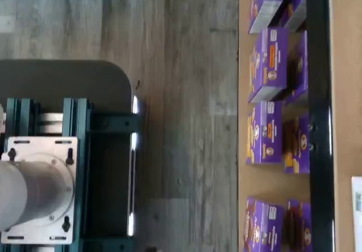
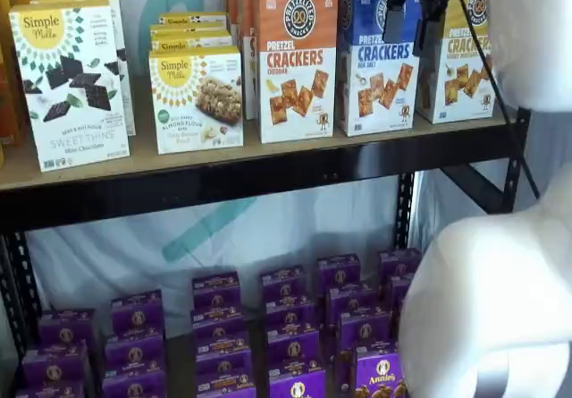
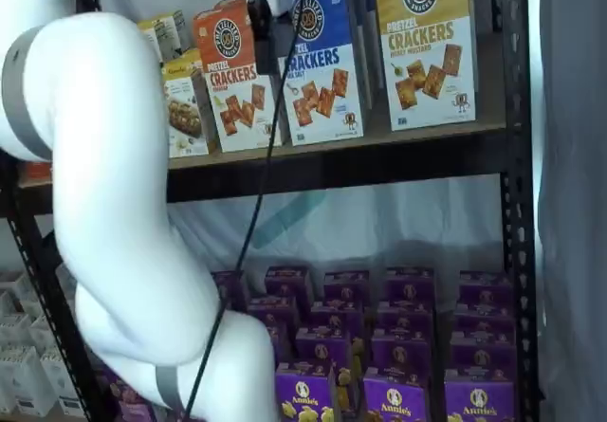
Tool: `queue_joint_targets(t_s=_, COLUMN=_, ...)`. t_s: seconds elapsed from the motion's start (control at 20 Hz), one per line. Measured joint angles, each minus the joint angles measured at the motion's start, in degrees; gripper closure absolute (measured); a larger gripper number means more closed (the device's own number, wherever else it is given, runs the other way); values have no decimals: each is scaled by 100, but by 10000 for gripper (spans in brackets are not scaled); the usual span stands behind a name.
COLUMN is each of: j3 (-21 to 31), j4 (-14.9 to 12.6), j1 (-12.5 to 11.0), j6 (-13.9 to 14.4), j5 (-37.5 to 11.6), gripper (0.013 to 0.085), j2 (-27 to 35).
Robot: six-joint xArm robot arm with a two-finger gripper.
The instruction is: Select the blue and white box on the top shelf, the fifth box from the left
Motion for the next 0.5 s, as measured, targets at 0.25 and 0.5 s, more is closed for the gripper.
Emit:
queue_joint_targets(t_s=0.25, j3=-272, j4=474, j1=-226, j6=-14, j5=109, gripper=130, j2=82)
queue_joint_targets(t_s=0.5, j3=-493, j4=1031, j1=-499, j6=-7, j5=193, gripper=130, j2=146)
